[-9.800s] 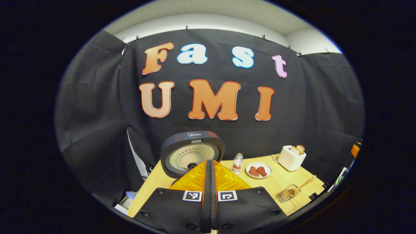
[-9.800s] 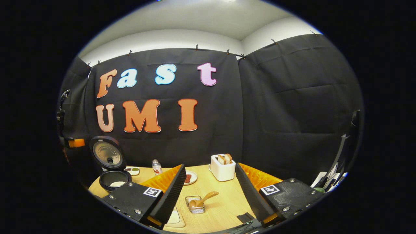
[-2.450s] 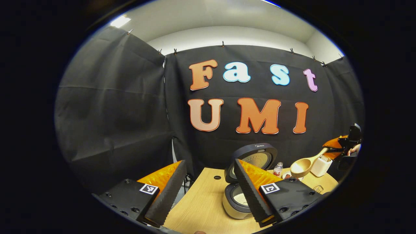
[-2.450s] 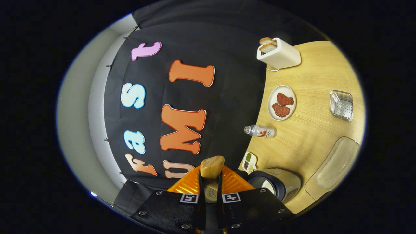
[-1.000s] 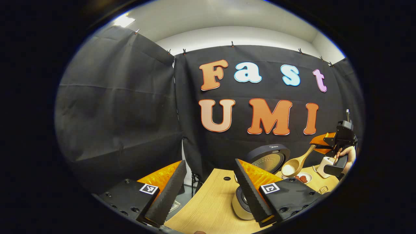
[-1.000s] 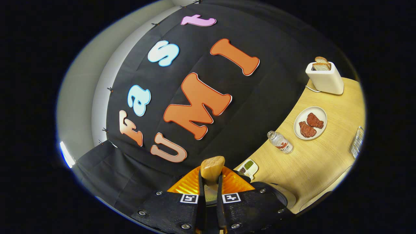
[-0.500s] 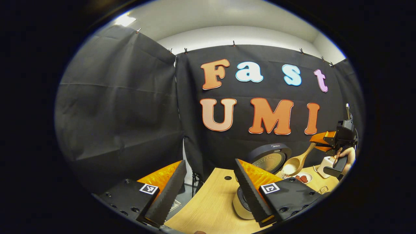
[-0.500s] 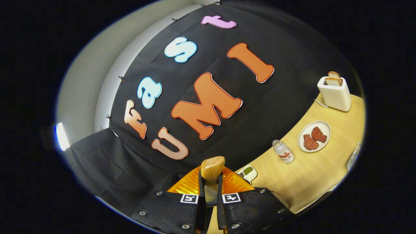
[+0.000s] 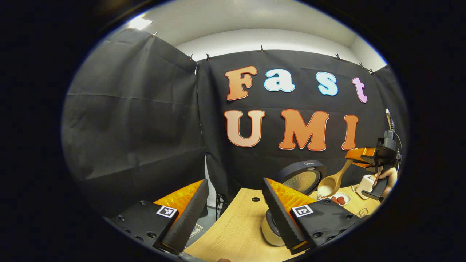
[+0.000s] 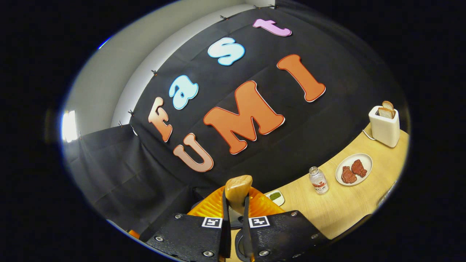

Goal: Close the left gripper, press the button to open the rice cooker; take a wooden spoon from the chopstick holder with the right hand, scoop a spoonful of rice and pour it into the rice cooker, then put the wooden spoon back into the chopstick holder.

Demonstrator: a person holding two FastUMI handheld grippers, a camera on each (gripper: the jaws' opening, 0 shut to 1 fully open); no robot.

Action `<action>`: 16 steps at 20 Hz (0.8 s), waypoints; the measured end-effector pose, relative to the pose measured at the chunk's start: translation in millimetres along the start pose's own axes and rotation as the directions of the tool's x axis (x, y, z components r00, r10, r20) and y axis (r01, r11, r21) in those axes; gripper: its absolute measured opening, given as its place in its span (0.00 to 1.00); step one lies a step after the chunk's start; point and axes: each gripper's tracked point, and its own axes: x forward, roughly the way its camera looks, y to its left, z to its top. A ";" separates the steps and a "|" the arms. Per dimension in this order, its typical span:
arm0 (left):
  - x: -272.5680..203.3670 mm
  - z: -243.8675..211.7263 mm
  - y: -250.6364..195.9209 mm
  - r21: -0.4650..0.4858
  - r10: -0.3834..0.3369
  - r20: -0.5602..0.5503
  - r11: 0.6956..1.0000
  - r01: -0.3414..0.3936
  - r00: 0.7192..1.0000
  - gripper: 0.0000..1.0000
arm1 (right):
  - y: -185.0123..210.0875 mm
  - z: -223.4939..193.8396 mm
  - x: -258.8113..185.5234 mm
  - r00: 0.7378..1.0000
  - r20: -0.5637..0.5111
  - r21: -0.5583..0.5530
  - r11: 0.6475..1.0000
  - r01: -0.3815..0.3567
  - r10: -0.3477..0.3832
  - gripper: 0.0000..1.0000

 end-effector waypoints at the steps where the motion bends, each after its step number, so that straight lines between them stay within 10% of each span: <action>1: 0.5 0.4 -0.7 0.000 -0.002 0.000 1.000 0.002 1.000 0.99 | 0.9 -1.5 -0.2 1.000 -0.002 -0.019 1.000 -0.002 0.002 0.12; 16: 0.5 -2.9 1.2 0.006 0.002 -0.009 1.000 -0.002 1.000 0.99 | 34.2 -41.1 -10.4 0.995 -0.033 -0.391 0.915 -0.103 0.098 0.12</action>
